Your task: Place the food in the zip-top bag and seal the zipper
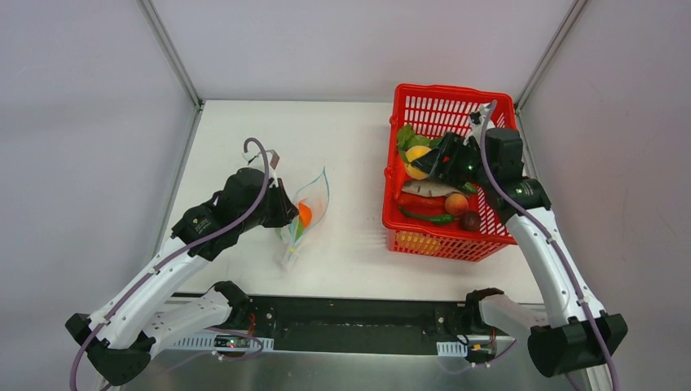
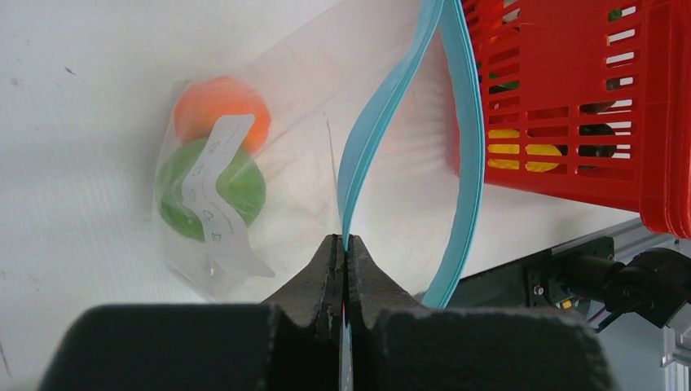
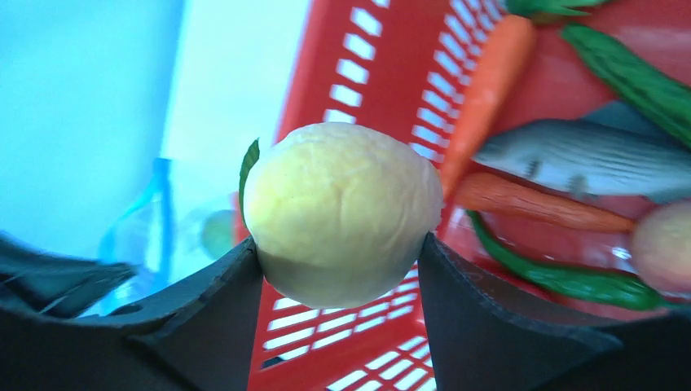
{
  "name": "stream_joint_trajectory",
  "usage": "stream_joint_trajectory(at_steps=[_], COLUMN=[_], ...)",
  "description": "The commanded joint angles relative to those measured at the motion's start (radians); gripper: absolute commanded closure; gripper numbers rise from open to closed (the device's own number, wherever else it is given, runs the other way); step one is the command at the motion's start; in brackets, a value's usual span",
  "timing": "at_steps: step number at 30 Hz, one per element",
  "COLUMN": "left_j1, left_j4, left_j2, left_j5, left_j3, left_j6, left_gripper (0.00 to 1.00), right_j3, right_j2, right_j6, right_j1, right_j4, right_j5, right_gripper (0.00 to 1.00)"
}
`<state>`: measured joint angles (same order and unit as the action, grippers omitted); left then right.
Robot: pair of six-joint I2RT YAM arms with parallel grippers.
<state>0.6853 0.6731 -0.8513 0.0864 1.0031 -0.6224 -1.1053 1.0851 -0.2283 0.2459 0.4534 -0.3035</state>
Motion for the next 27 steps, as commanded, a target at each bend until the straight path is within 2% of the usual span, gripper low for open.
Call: stream_joint_trajectory(at_steps=[1,4,7,18,27], left_j1=[-0.009,-0.009,-0.009,-0.009,-0.009], left_j4=[0.003,-0.007,-0.020,-0.064,-0.045], left_j2=[0.015,0.017,0.017,0.002,0.024], left_j5=[-0.010,-0.027,-0.045,-0.113,-0.107], left_j3=[0.022,0.023,0.025,0.022,0.026], left_j6=[-0.008,-0.010,-0.011,-0.025,-0.018], left_gripper=[1.00,1.00,1.00,1.00,1.00], right_j3=[0.000,0.021,0.020,-0.038,-0.157], right_j2=[-0.056,-0.066,-0.059,0.108,0.290], right_j6=[-0.166,-0.243,-0.271,-0.223,-0.223], right_j1=[0.005,0.034,0.096,0.480,0.651], right_j4=[-0.197,-0.316,-0.364,-0.434,-0.411], right_j5=[-0.243,-0.326,-0.325,-0.223,-0.223], right_gripper=[0.57,0.58,0.58,0.57,0.57])
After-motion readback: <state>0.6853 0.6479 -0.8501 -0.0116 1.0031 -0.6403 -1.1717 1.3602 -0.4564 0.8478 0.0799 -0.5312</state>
